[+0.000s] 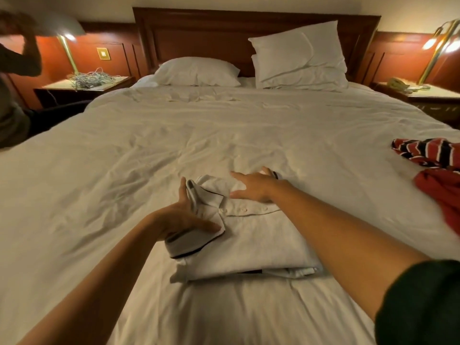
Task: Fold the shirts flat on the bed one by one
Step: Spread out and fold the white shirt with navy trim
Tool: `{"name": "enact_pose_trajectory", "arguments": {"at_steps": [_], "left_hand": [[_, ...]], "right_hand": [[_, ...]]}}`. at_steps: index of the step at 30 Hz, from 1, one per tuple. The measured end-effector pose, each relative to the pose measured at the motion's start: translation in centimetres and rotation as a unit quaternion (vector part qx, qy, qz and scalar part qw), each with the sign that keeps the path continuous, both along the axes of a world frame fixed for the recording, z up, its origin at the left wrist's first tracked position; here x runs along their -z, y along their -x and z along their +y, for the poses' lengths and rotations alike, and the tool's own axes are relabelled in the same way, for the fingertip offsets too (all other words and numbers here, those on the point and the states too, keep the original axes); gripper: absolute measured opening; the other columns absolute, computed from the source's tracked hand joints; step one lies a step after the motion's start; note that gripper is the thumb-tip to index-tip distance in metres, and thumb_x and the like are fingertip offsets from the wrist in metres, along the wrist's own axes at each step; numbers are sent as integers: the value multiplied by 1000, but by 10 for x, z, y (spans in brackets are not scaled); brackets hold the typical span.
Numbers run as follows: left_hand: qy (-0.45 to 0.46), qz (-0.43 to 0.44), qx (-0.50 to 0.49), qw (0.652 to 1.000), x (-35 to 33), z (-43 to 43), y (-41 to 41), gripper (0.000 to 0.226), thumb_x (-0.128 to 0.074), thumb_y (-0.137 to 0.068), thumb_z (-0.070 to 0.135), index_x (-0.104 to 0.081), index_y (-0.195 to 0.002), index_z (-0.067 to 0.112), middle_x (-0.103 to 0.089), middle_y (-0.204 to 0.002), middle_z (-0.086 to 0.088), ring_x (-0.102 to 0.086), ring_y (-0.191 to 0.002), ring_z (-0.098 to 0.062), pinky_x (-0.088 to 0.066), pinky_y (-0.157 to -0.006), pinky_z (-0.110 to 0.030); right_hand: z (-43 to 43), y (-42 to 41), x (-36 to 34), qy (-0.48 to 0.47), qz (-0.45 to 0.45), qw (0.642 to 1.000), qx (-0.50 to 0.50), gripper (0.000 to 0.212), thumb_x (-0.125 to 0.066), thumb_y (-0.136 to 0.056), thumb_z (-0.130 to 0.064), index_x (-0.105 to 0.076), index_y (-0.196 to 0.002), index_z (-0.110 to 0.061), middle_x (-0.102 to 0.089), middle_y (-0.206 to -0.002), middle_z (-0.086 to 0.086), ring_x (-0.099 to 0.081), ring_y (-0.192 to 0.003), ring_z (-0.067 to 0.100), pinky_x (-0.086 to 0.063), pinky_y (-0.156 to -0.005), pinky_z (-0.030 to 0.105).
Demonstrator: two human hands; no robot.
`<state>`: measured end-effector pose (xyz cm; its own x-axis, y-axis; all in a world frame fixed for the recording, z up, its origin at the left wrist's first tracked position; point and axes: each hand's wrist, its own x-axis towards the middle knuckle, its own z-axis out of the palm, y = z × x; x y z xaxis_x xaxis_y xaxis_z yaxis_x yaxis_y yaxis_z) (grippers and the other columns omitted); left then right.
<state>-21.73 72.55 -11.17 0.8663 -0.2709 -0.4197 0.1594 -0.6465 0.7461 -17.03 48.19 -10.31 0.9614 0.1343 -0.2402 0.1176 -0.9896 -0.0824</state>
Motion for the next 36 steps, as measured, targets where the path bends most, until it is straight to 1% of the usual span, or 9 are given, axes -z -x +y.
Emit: {"name": "enact_pose_trajectory", "arguments": {"at_steps": [4,7,12,15,21,23,26,31,36], "left_hand": [[33,4,24,999,-7,6,0,158,-98,-49,45,23,-150,47,-25,-156,3,-39,-135,-26,-44,-108,-43],[63,-34,85,994,-41,7,-3,141,-97,-55,41,3,-154,47,-40,-144,15,-48,-128,-13,-49,-98,-30],[-11,-87,247,965,-171,-6,-10,107,-94,-46,57,-31,-132,61,-54,-123,37,-54,-114,8,-47,-90,-14],[-68,-98,271,955,-230,-35,-24,82,-94,-51,51,-54,-122,45,-69,-117,20,-67,-105,-7,-56,-83,-21],[-197,-220,123,947,-168,-90,-28,89,-82,-80,36,-34,-153,17,-46,-150,-9,-46,-135,-27,-33,-112,-31],[-149,-194,74,967,-115,-85,-5,78,-75,-86,41,-39,-151,14,-46,-151,-13,-45,-136,-27,-33,-109,-30],[-86,-154,-10,984,-36,-68,55,72,-74,-83,50,-49,-143,18,-53,-140,-16,-54,-125,-30,-42,-99,-31],[54,-214,-181,958,20,-53,136,43,-77,-83,41,-59,-121,30,-64,-106,-4,-63,-95,-23,-44,-72,-29],[83,-252,-213,940,11,-52,151,31,-77,-85,29,-63,-113,30,-66,-83,0,-63,-77,-15,-46,-66,-32]], "right_hand": [[-8,-10,-22,-8,53,999,-2,71,-63,-75,-77,-59,-124,-26,-61,-129,3,-54,-116,28,-45,-98,44],[-29,-1,-71,-73,38,996,-35,45,-76,-75,-62,-64,-84,-20,-66,-89,-2,-63,-86,24,-51,-71,35],[-79,87,-168,-221,-73,972,26,61,-69,-63,-81,-56,-108,-41,-57,-98,-27,-57,-87,3,-39,-65,19],[-101,133,-178,-324,-114,935,90,68,-69,-63,-81,-54,-116,-41,-61,-102,-23,-61,-90,5,-45,-67,24],[-116,173,-78,-351,-141,881,284,52,-72,-87,-40,-59,-128,-12,-64,-127,12,-62,-111,30,-51,-90,40],[-120,195,-33,-370,-112,866,316,57,-73,-88,-35,-55,-136,-9,-61,-133,13,-59,-119,30,-48,-99,40],[-123,231,16,-438,-138,819,344,50,-73,-87,-36,-60,-130,-14,-69,-102,-5,-65,-90,13,-50,-79,31],[-110,256,37,-509,-262,752,328,28,-75,-84,-41,-63,-109,-41,-69,-88,-10,-67,-84,8,-49,-70,24],[-91,257,28,-506,-235,778,287,37,-75,-83,-46,-58,-116,-46,-62,-98,-22,-60,-88,-6,-45,-74,17]]}}
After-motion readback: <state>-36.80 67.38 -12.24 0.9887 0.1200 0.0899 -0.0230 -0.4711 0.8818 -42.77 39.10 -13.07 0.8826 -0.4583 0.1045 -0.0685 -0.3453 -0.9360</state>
